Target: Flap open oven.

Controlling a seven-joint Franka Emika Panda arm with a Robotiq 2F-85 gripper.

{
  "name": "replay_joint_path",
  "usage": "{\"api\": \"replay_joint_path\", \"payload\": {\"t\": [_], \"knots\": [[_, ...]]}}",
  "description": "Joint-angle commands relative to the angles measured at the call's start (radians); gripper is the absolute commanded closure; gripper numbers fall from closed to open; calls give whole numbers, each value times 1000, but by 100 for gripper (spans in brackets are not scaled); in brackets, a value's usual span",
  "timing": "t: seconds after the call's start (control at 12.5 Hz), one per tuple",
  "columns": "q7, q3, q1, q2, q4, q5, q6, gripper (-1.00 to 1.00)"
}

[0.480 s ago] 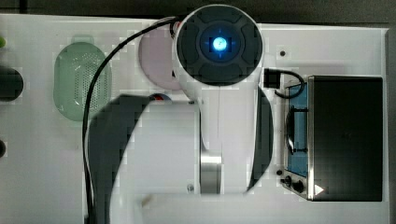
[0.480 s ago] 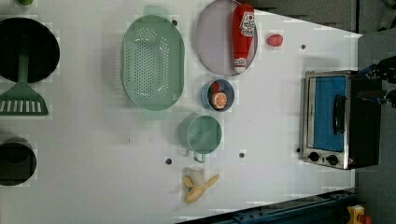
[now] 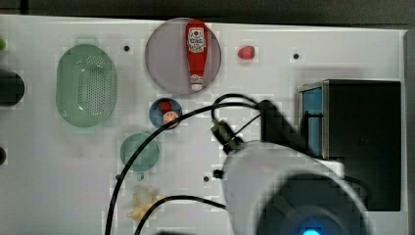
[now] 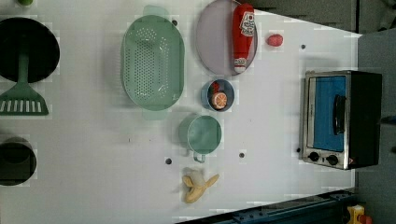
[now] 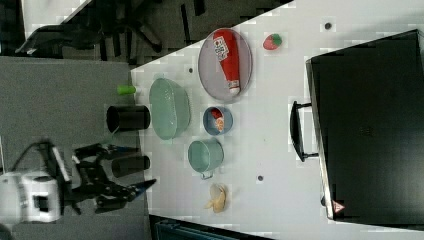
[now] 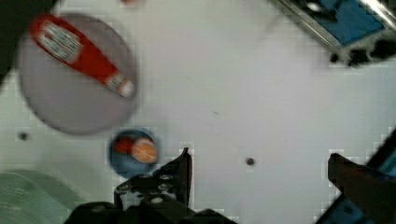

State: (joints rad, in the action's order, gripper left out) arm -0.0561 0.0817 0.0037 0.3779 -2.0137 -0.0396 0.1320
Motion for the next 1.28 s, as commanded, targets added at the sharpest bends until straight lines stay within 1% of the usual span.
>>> {"api": "replay_joint_path", "payload": {"t": [0.08, 0.16, 0.32, 0.64, 0.72, 0.88, 1.04, 1.28], "knots": [[29, -14, -14, -60, 14, 7, 7, -100], [29, -14, -14, -60, 14, 7, 7, -90], [29, -12, -15, -61, 14, 7, 7, -38], [30, 0, -19, -62, 4, 7, 7, 56], [30, 8, -23, -64, -4, 7, 7, 65], [91, 34, -33, -68, -21, 7, 10, 65], [262, 74, -45, -80, -37, 6, 17, 65], [600, 157, -65, -118, -63, 6, 83, 65]]}}
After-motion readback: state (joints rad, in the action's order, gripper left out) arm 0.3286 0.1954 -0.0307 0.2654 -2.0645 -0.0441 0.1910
